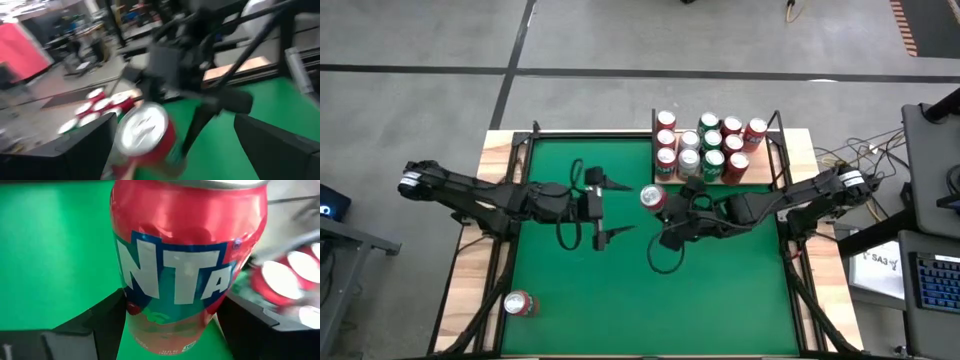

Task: Place canned beverage on shelf
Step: Put the red soda can on the shelf aligned with the other red soda can

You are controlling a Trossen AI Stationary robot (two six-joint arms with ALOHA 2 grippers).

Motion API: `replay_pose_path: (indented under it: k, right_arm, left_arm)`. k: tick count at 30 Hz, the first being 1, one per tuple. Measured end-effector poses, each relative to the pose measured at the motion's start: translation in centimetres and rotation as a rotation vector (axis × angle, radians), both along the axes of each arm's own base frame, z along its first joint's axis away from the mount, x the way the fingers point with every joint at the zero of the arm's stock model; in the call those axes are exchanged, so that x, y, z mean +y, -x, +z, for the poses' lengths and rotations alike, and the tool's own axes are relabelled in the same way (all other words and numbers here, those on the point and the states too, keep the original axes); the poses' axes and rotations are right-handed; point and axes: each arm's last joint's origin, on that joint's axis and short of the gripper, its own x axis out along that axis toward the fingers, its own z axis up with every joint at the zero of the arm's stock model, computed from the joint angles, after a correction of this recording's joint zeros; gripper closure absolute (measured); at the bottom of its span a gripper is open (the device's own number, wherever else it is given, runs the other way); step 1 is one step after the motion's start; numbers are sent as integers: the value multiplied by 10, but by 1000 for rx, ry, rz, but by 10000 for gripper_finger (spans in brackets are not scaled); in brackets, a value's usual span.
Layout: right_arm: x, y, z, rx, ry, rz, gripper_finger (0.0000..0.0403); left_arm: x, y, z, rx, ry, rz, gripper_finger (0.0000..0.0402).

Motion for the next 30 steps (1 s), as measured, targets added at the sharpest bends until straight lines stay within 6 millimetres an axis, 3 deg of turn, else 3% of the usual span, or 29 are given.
replay_pose_path:
  k: [6, 11, 20, 24, 30]
  right_arm:
    - [-21, 28, 0, 6, 7, -43, 142]
    - [-32, 67, 5, -95, -17, -97, 142]
    - [-49, 155, -9, -391, -121, -391, 142]
    - [-55, 177, -26, -443, -164, -452, 142]
    - [-61, 208, -32, -434, -202, -519, 142]
  left_arm:
    - [8, 28, 13, -32, 18, 45, 16]
    - [9, 37, -11, -53, 86, 50, 16]
    - [9, 38, -52, -133, 180, 56, 16]
    - [9, 37, -61, -136, 198, 59, 16]
    - [9, 34, -59, -146, 207, 67, 16]
